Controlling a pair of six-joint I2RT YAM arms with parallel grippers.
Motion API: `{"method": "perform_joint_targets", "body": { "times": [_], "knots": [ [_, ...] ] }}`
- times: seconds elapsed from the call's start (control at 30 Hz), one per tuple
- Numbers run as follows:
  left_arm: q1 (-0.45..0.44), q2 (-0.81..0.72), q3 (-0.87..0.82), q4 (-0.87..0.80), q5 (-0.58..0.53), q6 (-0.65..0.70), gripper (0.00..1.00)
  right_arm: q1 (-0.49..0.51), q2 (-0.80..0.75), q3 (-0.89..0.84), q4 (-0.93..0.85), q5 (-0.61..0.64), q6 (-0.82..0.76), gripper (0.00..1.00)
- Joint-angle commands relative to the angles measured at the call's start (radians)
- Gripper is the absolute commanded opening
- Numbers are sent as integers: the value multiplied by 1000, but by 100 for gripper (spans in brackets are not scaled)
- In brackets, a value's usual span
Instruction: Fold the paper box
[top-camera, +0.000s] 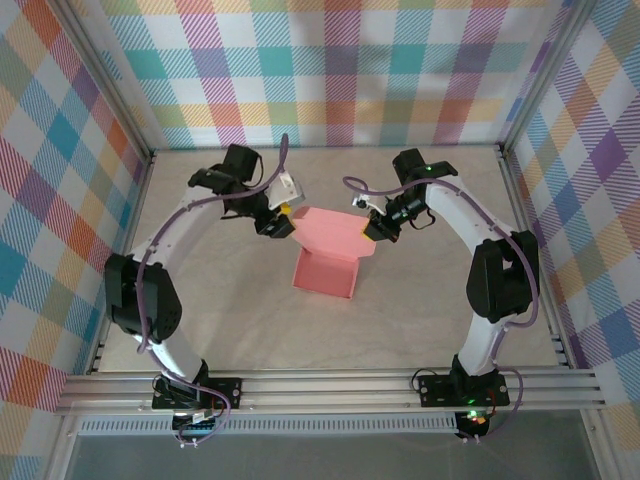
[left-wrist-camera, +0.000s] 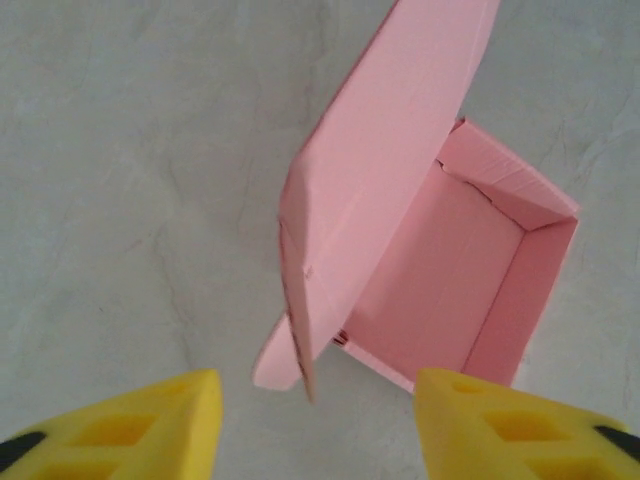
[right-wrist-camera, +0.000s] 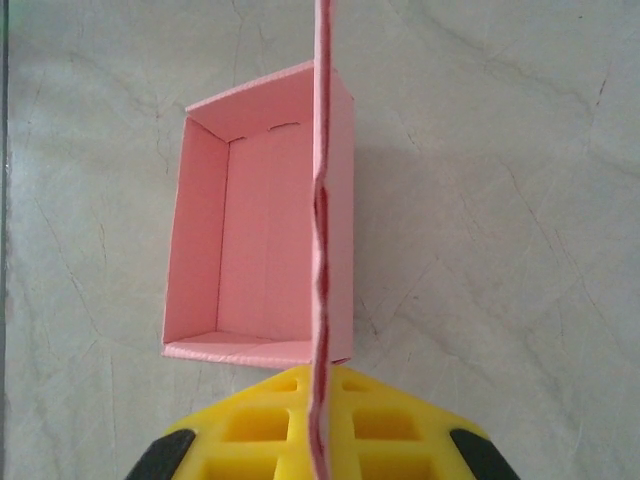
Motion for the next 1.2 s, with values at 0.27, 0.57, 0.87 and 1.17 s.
{"method": "perform_joint_targets", "body": {
  "times": [0.27,0.57,0.87,1.17],
  "knots": [
    [10,146,156,-182,95,96,36,12,-39,-2,-40,-74,-38,0],
    [10,183,190,-191,104,73,23,12,-37,2,-43,-74,-37,0],
    [10,227,218,-232,102,69,18,12,-27,6,-46,-64,-37,1],
    [11,253,226,-230,77,62,22,12,-17,17,-55,-64,-35,1]
  ]
}}
